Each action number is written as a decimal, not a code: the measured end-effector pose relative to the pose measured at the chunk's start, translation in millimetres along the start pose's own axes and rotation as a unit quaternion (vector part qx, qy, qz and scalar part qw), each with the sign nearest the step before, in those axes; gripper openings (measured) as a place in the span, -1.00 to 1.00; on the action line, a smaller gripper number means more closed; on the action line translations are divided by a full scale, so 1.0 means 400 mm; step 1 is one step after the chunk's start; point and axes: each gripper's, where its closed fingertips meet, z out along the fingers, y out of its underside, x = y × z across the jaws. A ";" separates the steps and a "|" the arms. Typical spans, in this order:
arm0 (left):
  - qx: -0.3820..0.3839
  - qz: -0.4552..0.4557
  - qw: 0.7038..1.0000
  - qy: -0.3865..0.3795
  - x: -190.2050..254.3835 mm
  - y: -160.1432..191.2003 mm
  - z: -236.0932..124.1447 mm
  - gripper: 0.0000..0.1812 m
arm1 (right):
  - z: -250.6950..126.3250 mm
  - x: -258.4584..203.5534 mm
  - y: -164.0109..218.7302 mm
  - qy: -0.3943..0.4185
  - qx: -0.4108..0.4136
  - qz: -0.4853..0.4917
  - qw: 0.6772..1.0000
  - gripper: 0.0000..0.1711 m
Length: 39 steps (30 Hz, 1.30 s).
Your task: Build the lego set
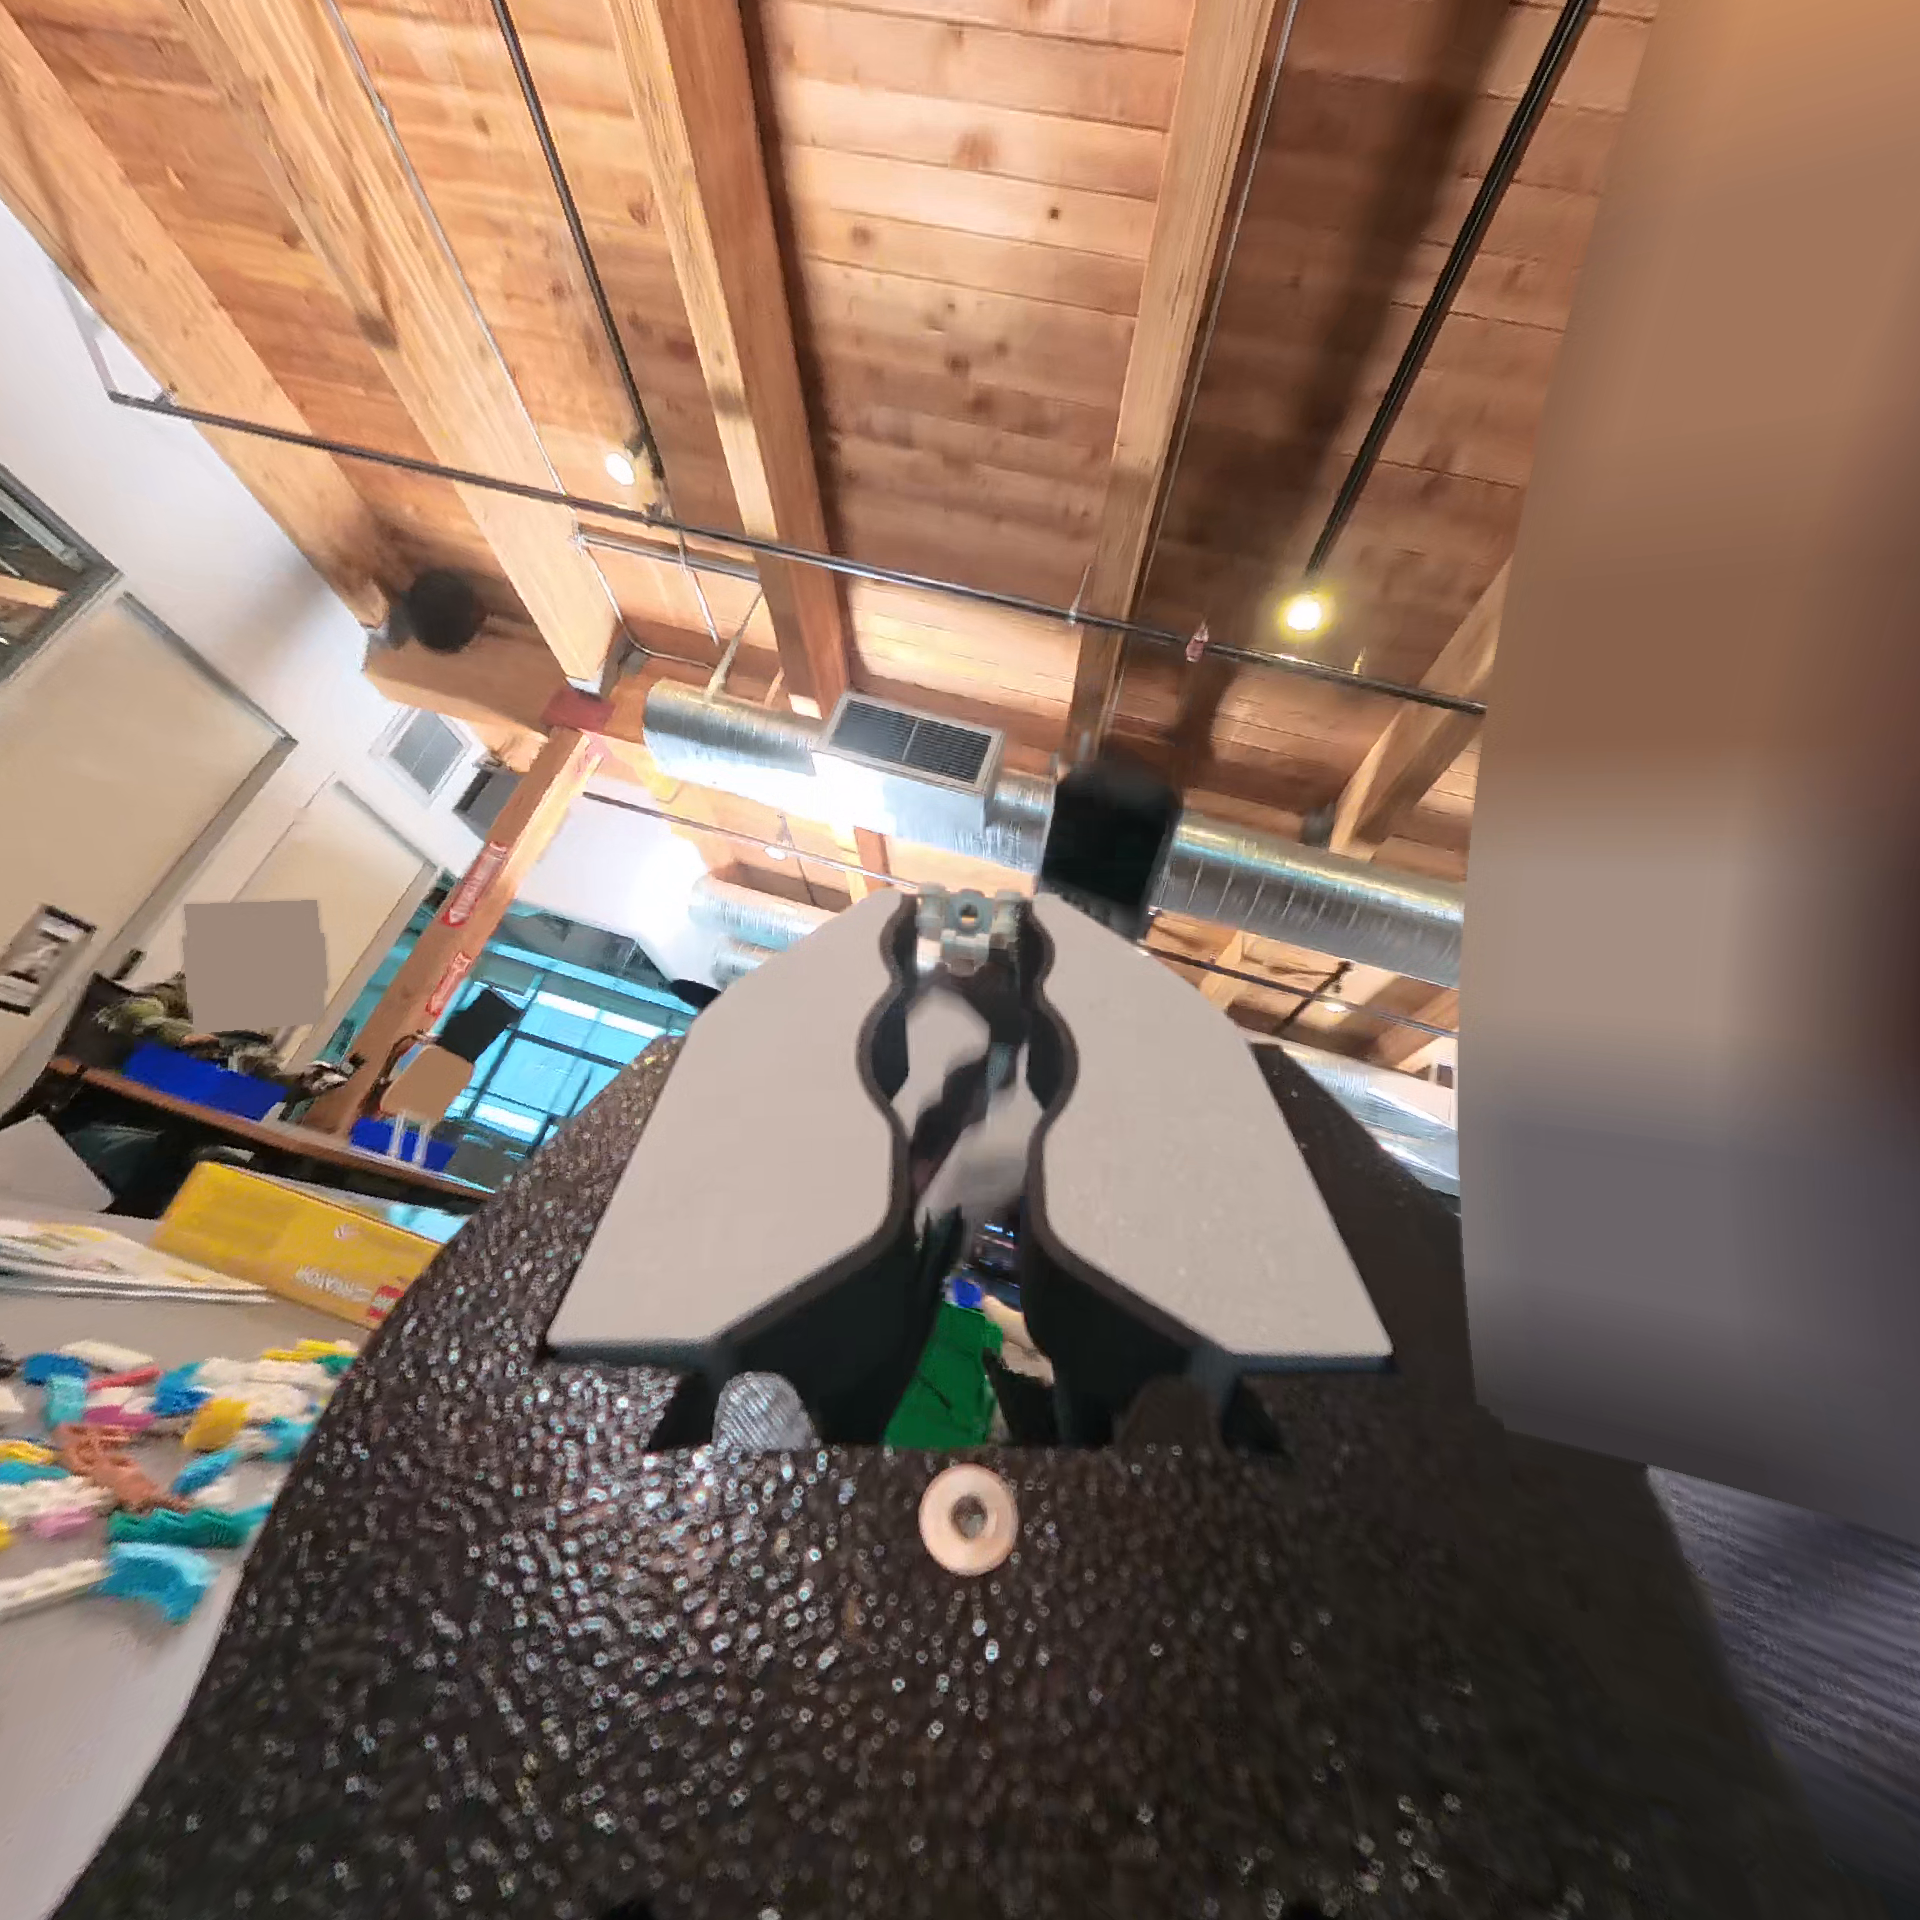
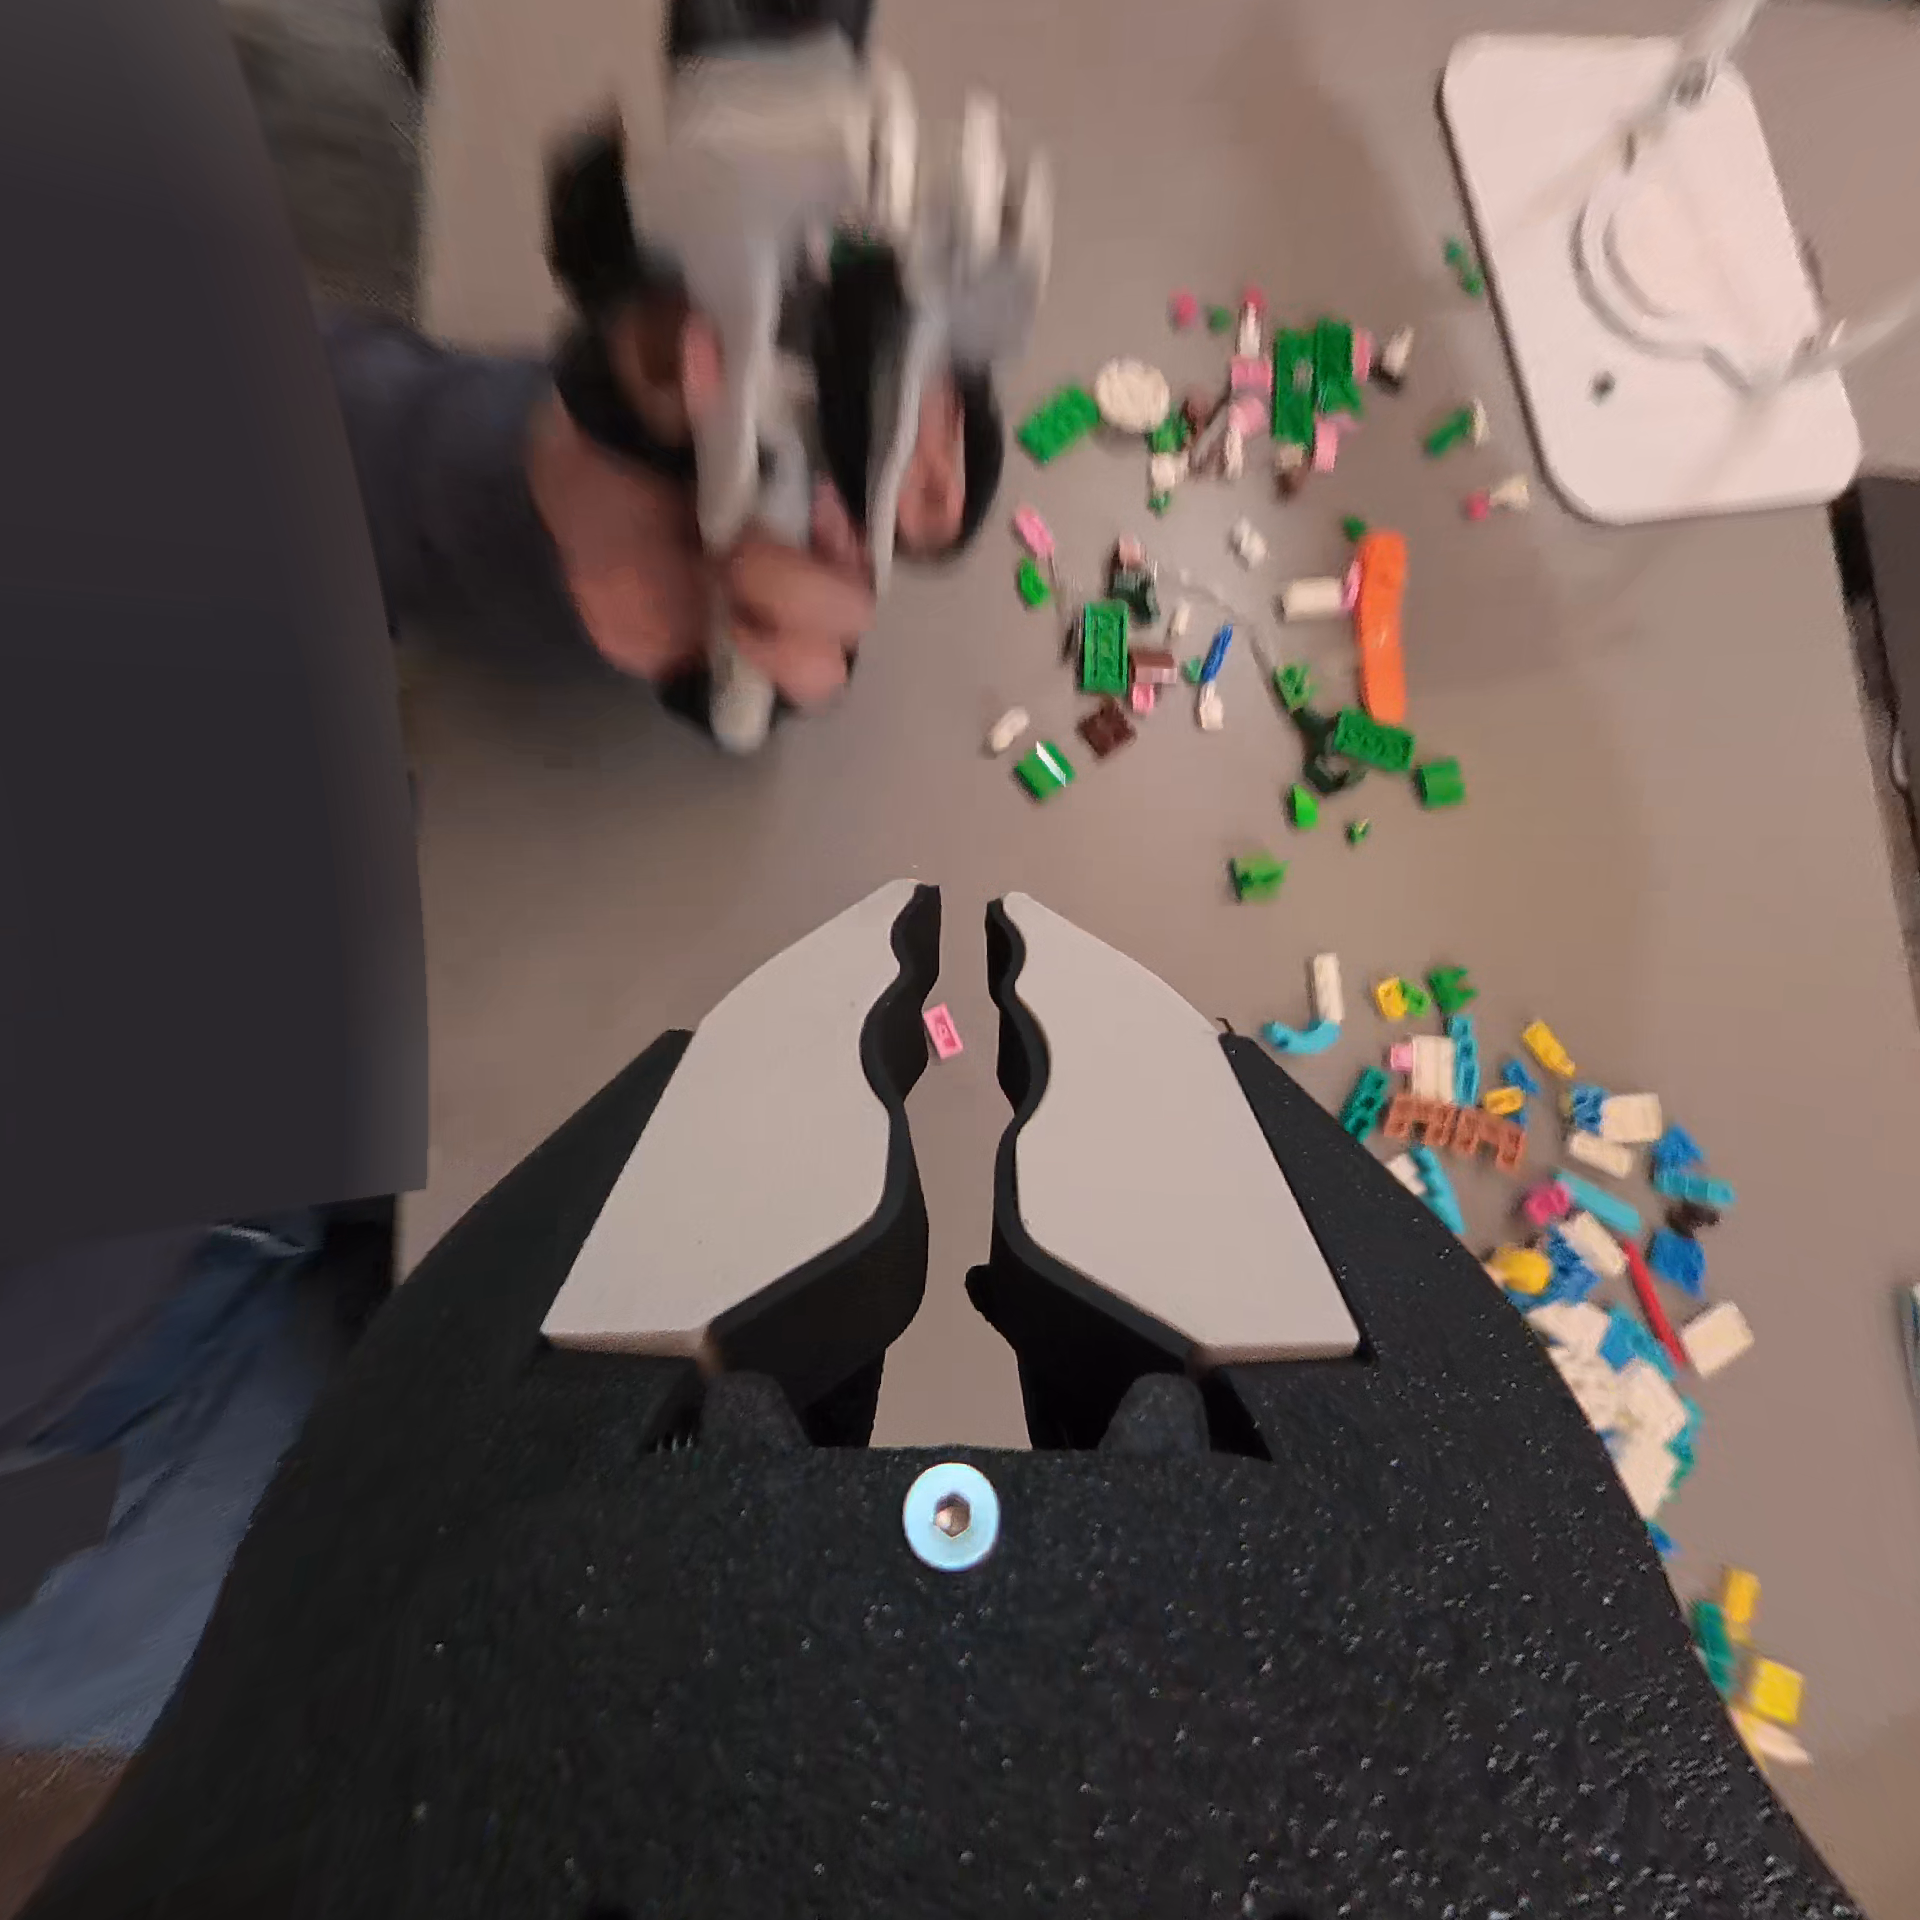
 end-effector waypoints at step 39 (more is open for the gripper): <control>-0.139 0.137 0.976 -0.101 -0.070 -0.030 -0.037 -0.81 | 0.290 0.034 0.116 0.062 -0.120 0.006 0.991 -0.93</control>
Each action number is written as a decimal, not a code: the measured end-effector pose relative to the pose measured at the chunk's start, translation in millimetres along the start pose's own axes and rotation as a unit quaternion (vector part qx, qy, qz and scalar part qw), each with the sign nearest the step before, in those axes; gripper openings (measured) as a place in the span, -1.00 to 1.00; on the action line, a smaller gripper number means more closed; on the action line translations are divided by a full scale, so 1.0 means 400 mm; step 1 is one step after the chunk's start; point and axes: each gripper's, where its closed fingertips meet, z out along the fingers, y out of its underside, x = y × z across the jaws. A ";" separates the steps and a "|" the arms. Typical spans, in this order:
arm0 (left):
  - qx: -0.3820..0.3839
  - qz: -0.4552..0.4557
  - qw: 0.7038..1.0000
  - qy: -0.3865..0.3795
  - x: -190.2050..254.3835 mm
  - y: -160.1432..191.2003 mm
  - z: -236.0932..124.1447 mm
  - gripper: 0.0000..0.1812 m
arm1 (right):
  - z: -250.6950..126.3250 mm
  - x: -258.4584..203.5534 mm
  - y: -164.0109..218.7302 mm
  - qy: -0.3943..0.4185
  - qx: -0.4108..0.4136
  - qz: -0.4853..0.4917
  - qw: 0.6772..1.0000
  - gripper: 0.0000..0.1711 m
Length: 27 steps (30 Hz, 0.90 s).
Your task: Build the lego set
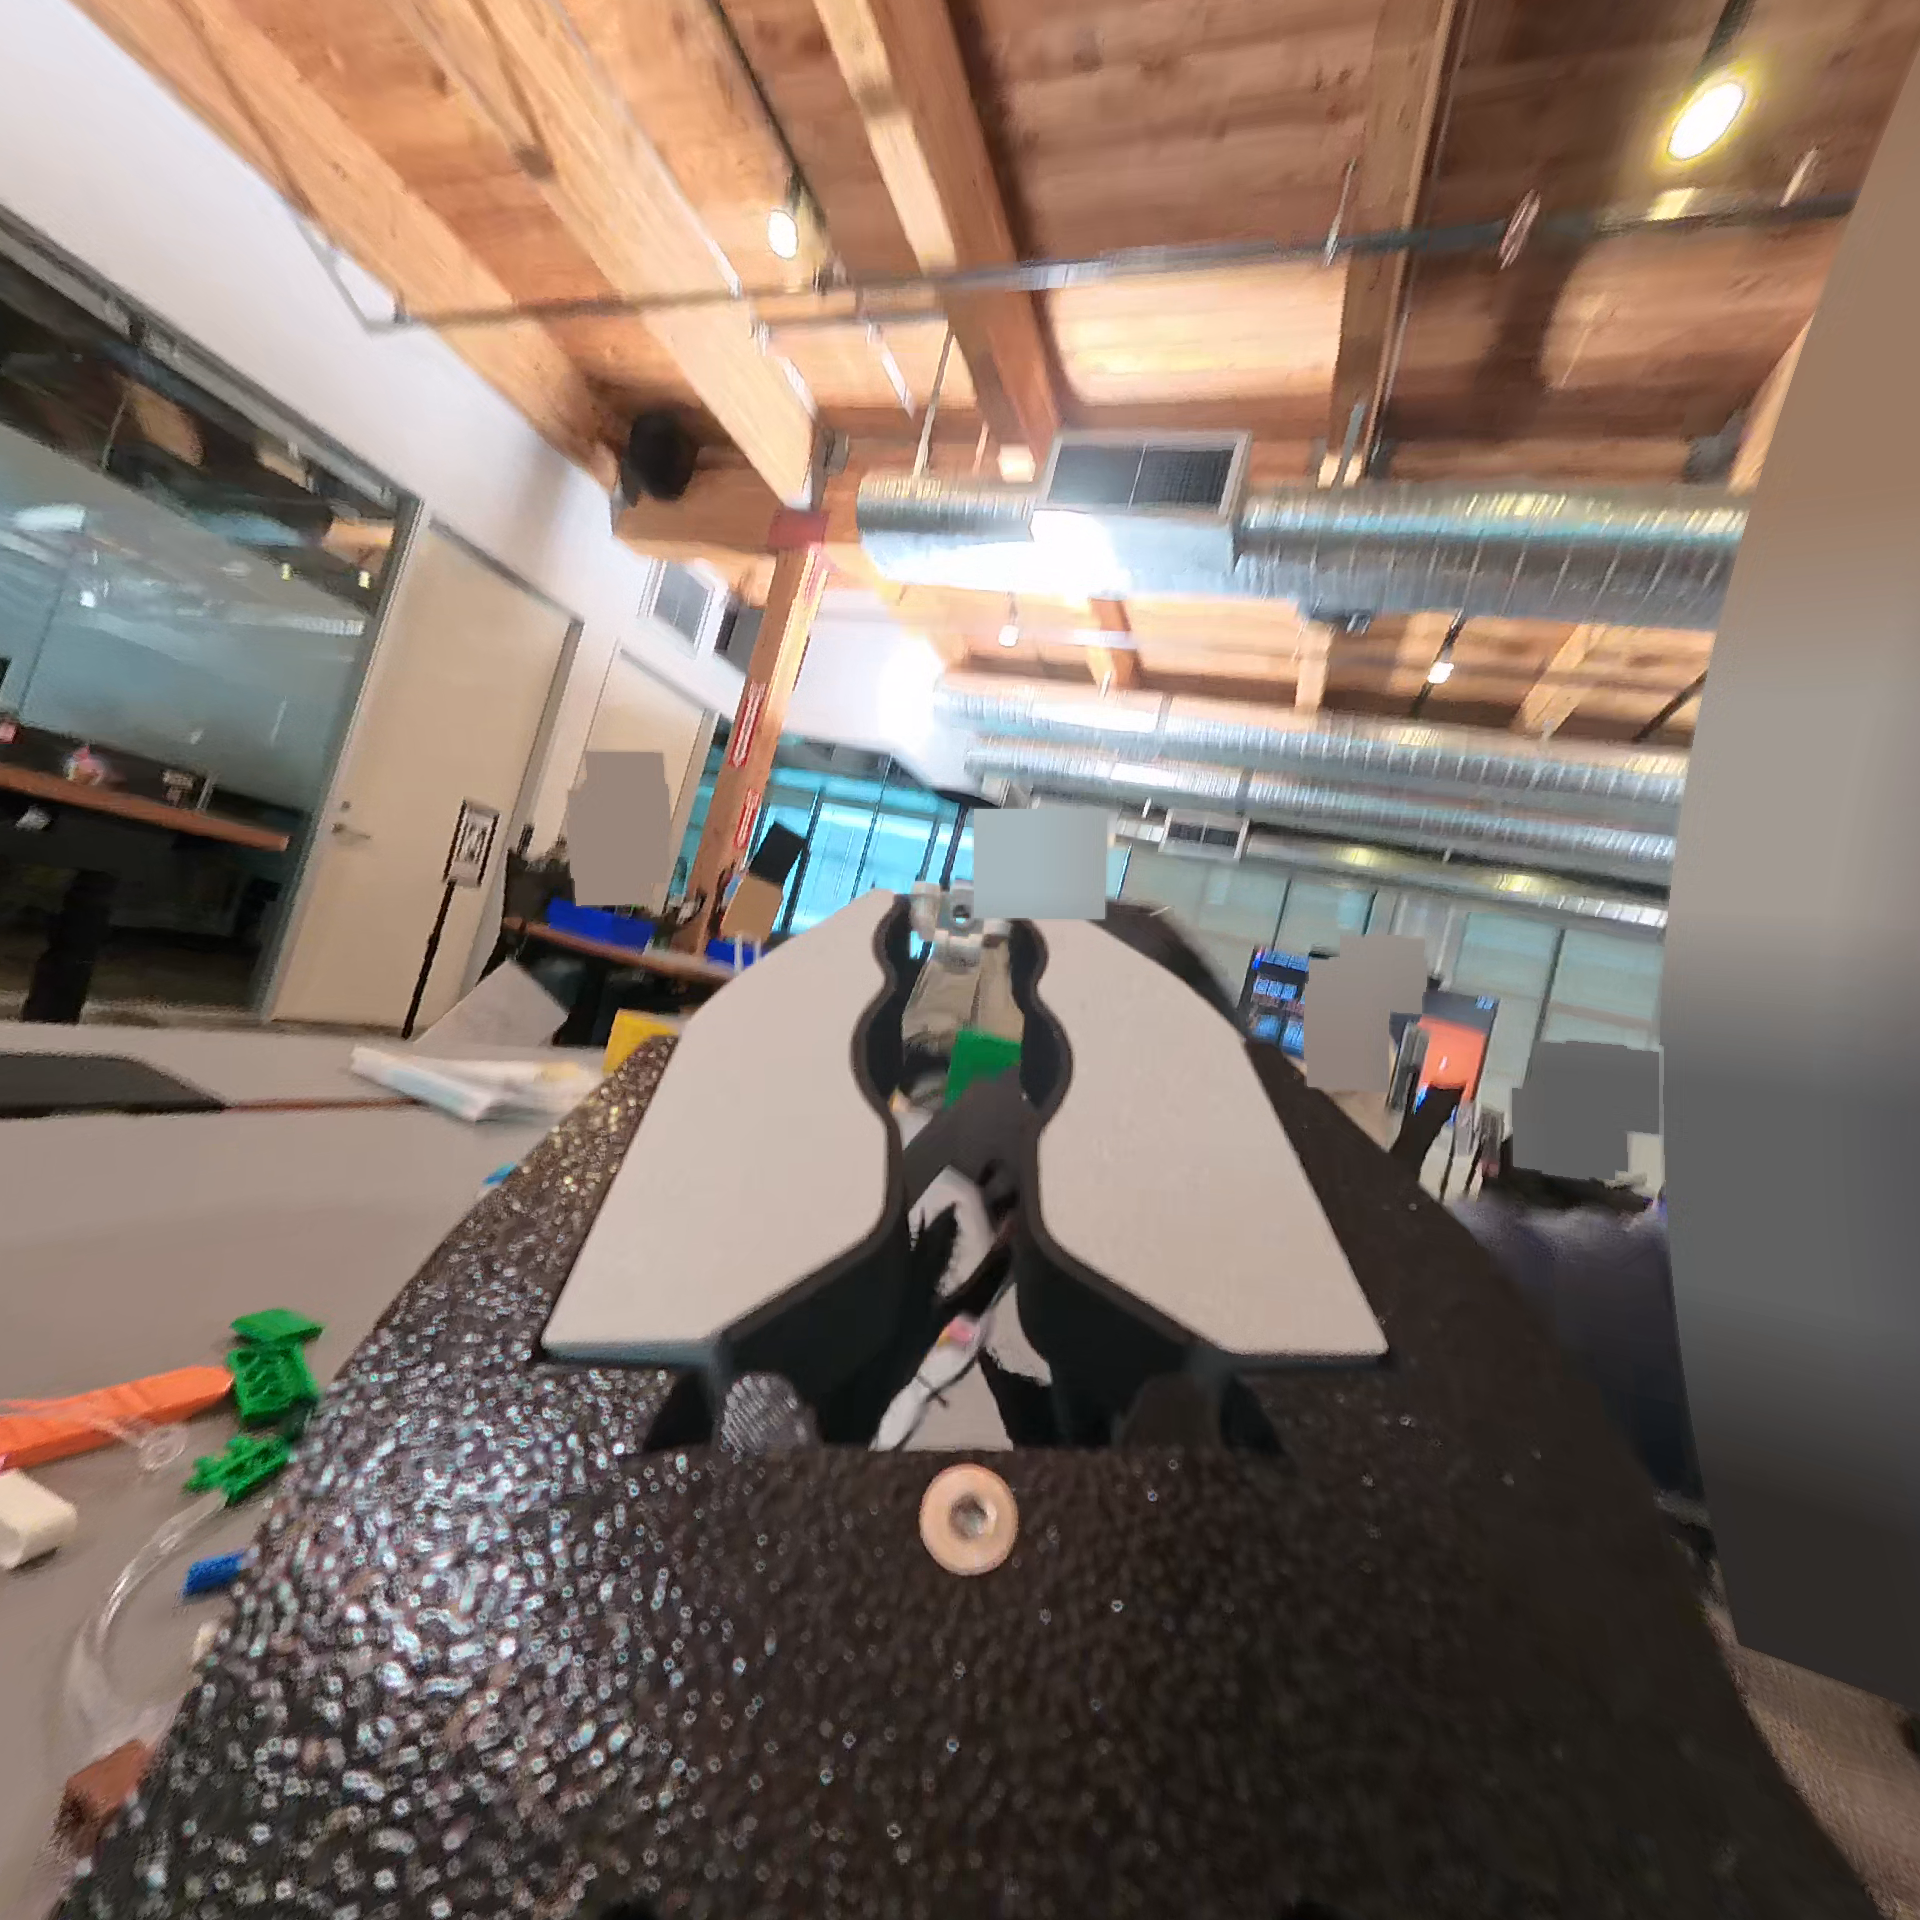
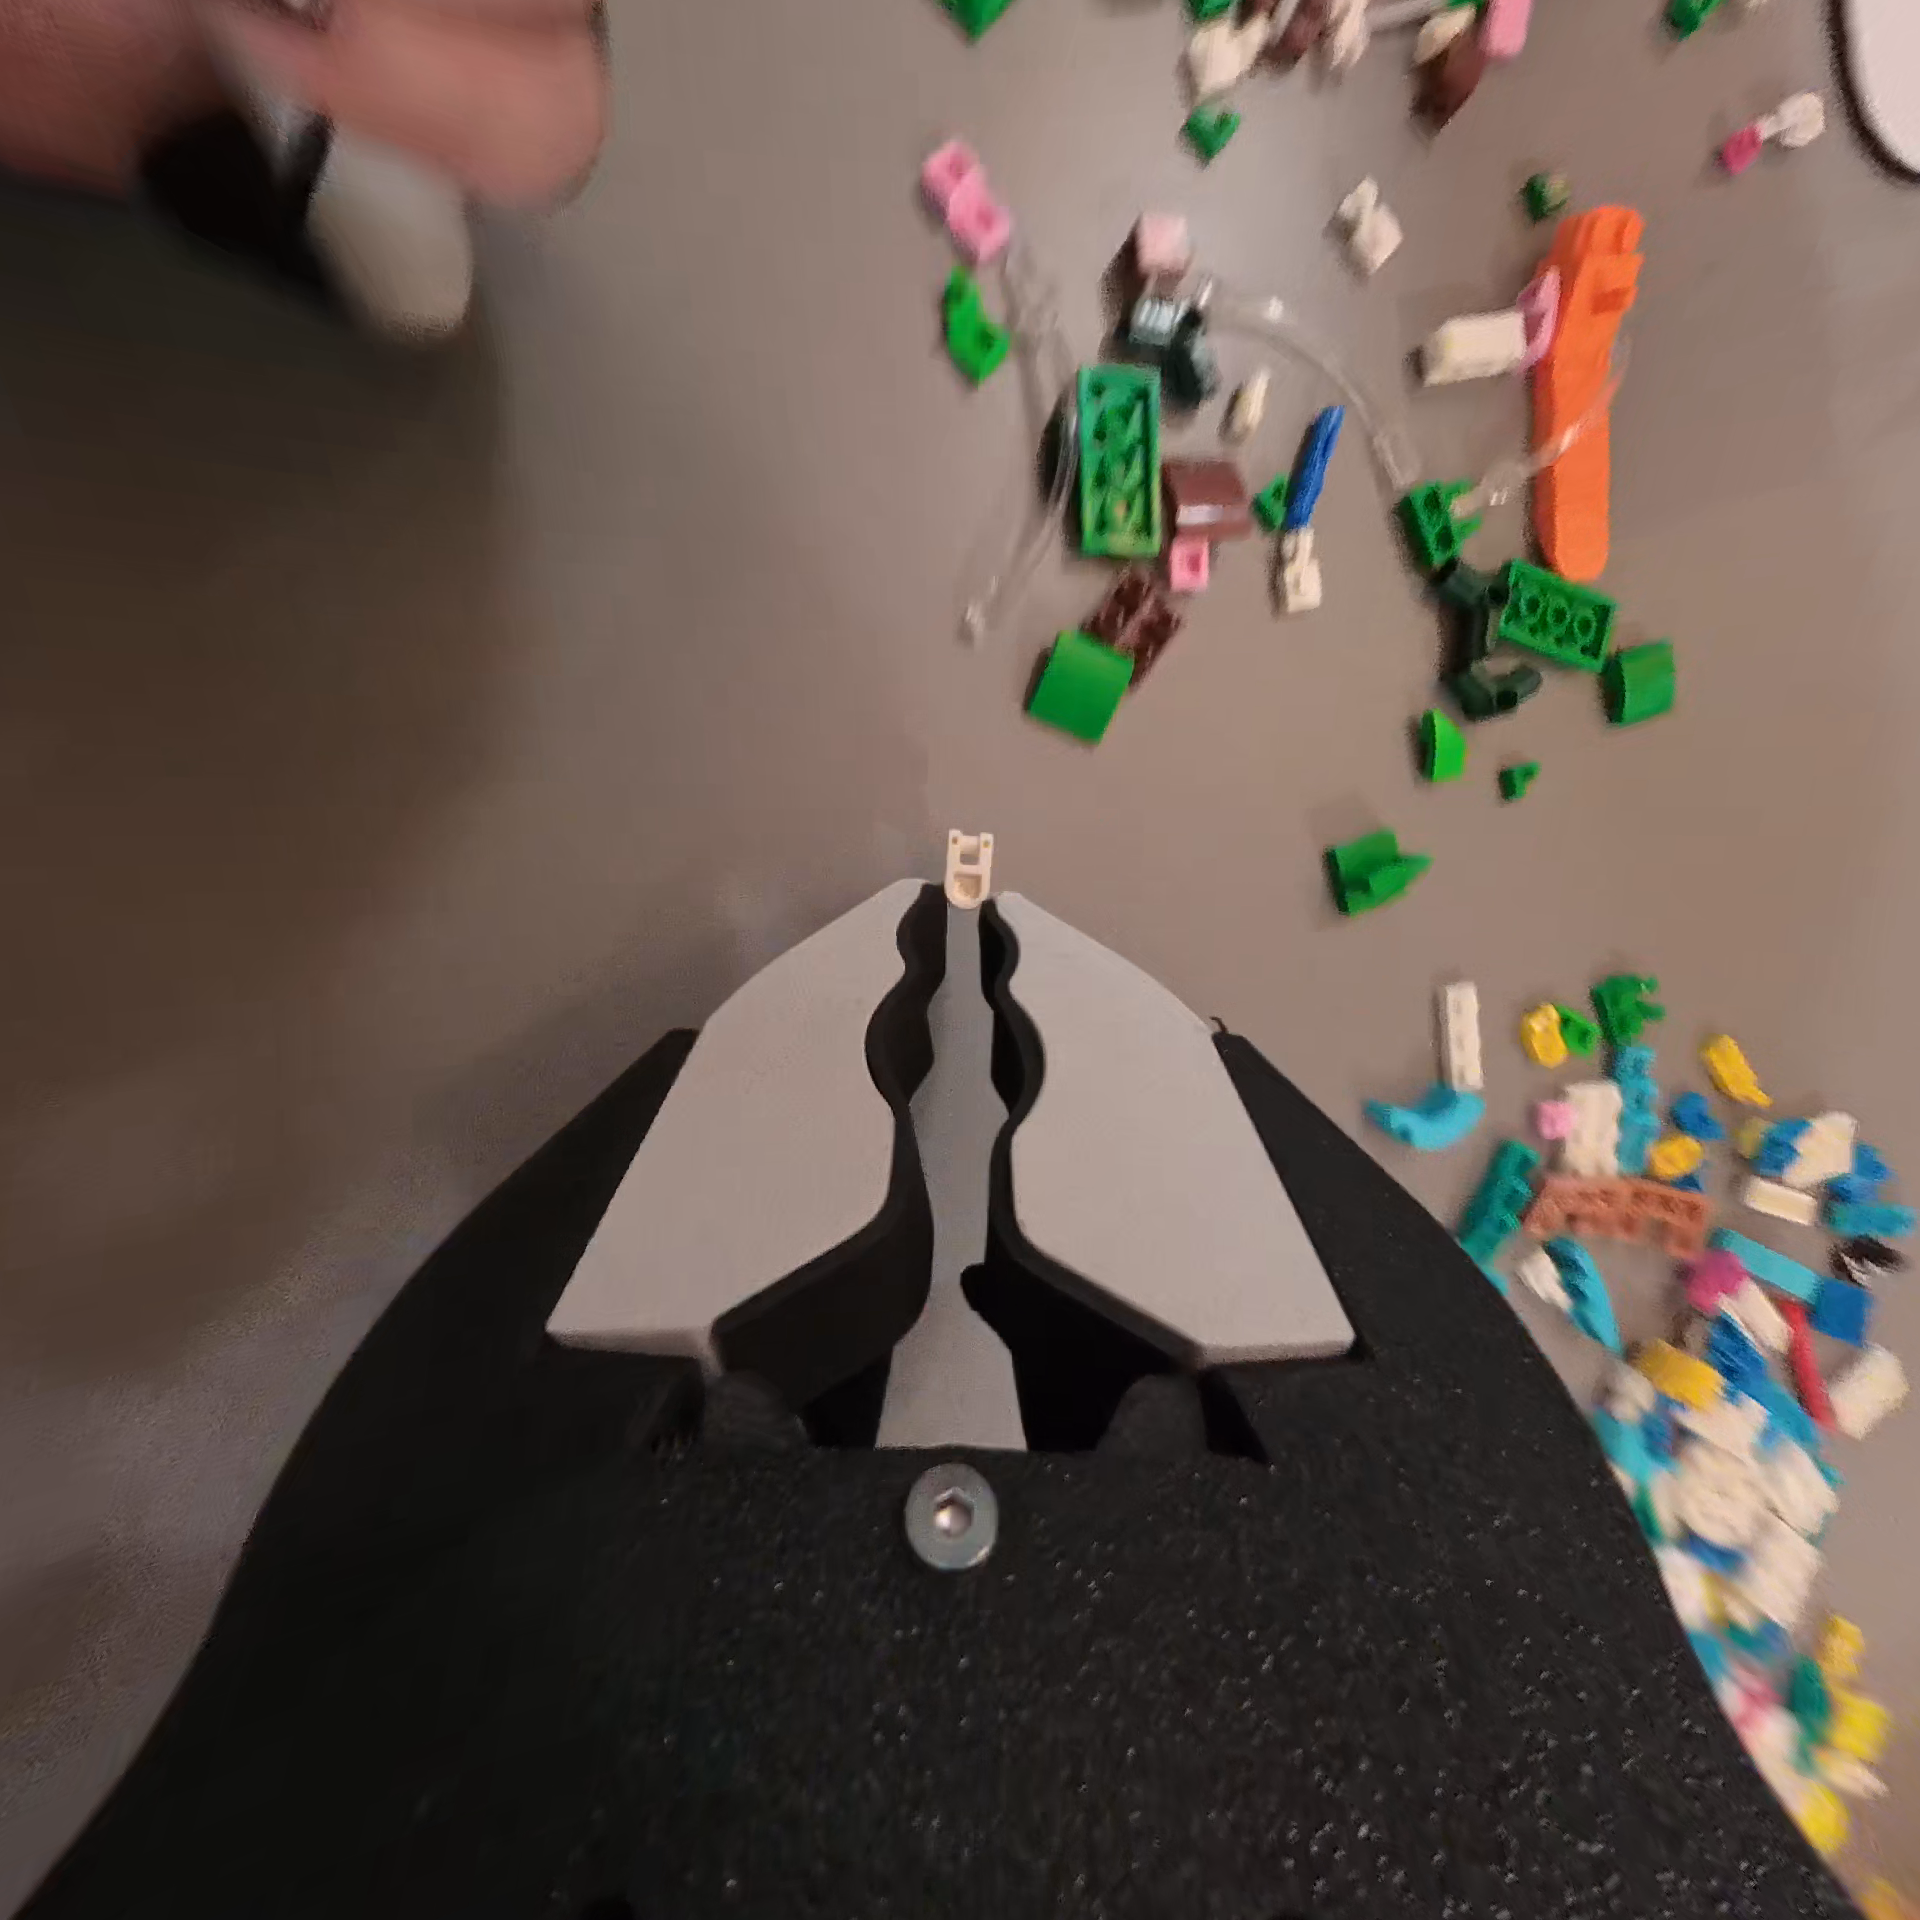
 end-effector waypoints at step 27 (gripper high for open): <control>-0.285 0.114 0.944 -0.124 -0.044 0.243 0.027 -0.80 | -0.162 -0.016 0.115 -0.088 -0.019 -0.019 0.996 -0.98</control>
